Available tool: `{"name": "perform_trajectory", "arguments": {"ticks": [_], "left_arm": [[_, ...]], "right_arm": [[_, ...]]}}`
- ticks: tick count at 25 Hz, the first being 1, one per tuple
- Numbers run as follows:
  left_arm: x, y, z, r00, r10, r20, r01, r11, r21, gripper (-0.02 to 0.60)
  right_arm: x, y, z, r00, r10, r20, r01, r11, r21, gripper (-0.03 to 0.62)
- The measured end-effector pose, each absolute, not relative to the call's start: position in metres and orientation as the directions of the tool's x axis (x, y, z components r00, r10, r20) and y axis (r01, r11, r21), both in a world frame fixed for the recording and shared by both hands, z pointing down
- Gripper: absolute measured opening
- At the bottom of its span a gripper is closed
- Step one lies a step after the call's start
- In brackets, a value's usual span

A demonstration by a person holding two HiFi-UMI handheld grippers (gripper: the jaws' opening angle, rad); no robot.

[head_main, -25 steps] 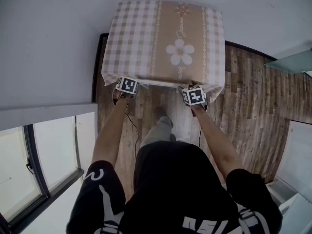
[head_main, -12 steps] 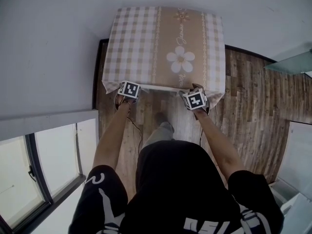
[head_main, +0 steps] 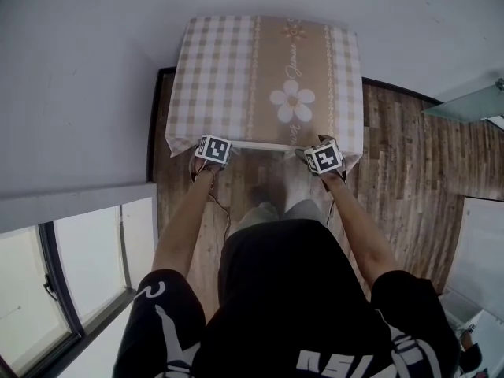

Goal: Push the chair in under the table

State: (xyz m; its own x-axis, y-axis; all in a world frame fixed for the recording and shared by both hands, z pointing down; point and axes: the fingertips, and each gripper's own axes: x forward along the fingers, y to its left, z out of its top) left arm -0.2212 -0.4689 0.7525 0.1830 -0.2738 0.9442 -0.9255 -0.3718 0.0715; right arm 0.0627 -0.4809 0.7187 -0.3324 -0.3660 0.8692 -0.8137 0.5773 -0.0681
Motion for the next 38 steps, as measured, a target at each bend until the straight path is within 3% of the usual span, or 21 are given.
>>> {"name": "perform_trajectory", "arguments": {"ticks": [8,12,14,18,24,30,38], "left_arm": [[-0.227,-0.472,0.750,0.241,-0.336,0.910,-0.921,-0.374,0.106,0.279],[-0.229,-0.468,0.750,0.193,-0.367,0.910,-0.939,-0.339,0.062,0.276],[-0.235,-0.466,0.743,0.159,-0.383,0.910,-0.948,-0.317,0.032,0.264],[-0.232,-0.461,0.726,0.225,-0.444,0.868,-0.961,-0.248,0.122,0.241],[-0.231,-0.479,0.677,0.273,-0.613,0.741,-0.961,-0.144,0.235,0.218],[-0.220,-0.512,0.599,0.286,-0.764,0.579,-0.952,-0.157,0.263,0.164],[-0.203,-0.543,0.511,0.283,-0.864,0.416,-0.955,-0.213,0.209,0.121]], "right_arm": [[0.058,-0.477,0.717,-0.364,-0.366,0.856,-0.804,0.588,-0.090,0.381],[0.054,-0.473,0.717,-0.399,-0.361,0.843,-0.766,0.636,-0.091,0.311],[0.054,-0.472,0.714,-0.423,-0.357,0.832,-0.762,0.638,-0.114,0.311],[0.059,-0.473,0.694,-0.471,-0.395,0.789,-0.787,0.592,-0.173,0.298],[0.064,-0.500,0.656,-0.502,-0.515,0.695,-0.820,0.538,-0.194,0.261],[0.065,-0.530,0.624,-0.497,-0.608,0.619,-0.843,0.507,-0.179,0.227],[0.053,-0.569,0.551,-0.498,-0.717,0.487,-0.855,0.499,-0.140,0.198]]}}
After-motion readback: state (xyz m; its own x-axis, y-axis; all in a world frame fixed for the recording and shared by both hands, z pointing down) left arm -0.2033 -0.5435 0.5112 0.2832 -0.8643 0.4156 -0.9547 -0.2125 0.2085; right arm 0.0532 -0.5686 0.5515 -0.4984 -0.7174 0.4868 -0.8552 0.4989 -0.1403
